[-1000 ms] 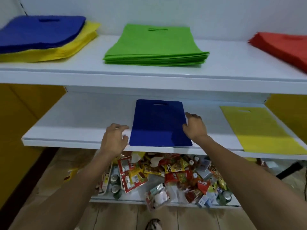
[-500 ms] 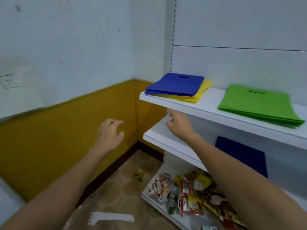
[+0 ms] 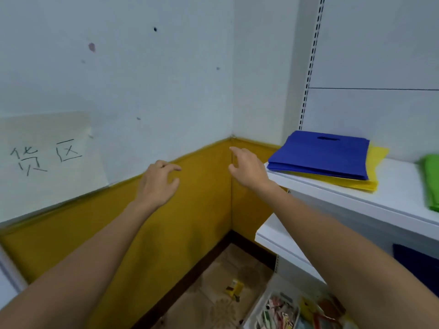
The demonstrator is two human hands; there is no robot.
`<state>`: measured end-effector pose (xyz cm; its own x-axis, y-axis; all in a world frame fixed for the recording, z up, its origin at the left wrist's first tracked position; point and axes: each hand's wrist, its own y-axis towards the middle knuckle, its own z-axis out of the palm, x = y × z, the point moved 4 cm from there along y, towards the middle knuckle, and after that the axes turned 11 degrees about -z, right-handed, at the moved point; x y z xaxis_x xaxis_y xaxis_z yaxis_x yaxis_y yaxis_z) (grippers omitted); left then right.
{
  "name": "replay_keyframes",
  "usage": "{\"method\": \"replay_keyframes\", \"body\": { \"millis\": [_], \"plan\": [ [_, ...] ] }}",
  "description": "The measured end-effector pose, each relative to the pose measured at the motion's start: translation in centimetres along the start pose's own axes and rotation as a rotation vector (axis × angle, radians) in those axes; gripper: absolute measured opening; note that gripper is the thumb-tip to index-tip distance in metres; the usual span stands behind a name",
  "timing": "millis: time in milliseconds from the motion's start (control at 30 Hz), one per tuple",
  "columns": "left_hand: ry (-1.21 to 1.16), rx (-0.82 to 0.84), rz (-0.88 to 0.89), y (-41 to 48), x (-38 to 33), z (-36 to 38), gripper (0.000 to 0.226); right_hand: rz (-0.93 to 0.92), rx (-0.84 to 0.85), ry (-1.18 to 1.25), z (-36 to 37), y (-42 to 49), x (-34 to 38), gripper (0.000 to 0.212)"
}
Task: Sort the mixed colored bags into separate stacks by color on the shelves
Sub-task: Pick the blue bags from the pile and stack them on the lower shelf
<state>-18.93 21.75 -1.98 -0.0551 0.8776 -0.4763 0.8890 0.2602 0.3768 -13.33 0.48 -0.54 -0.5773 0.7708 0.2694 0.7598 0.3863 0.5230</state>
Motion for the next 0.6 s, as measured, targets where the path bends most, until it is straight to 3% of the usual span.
{"method": "replay_keyframes", "body": {
  "millis": [233,400,600],
  "plan": [
    [-0.083,0.085,0.213,9.4,-6.7,5.5,0.032,0.253,-0.138,-0.073,-3.4,2.4,-8.5,0.049],
    [-0.204,0.182,0.375,12.6,-15.7,11.3,0.036,0.503,-0.284,-0.166,-11.1,0.0,-17.1,0.05],
    [-0.324,0.311,0.481,14.4,-25.3,18.0,0.036,0.658,-0.363,-0.364,-17.9,-2.9,-24.4,0.049]
  ]
}}
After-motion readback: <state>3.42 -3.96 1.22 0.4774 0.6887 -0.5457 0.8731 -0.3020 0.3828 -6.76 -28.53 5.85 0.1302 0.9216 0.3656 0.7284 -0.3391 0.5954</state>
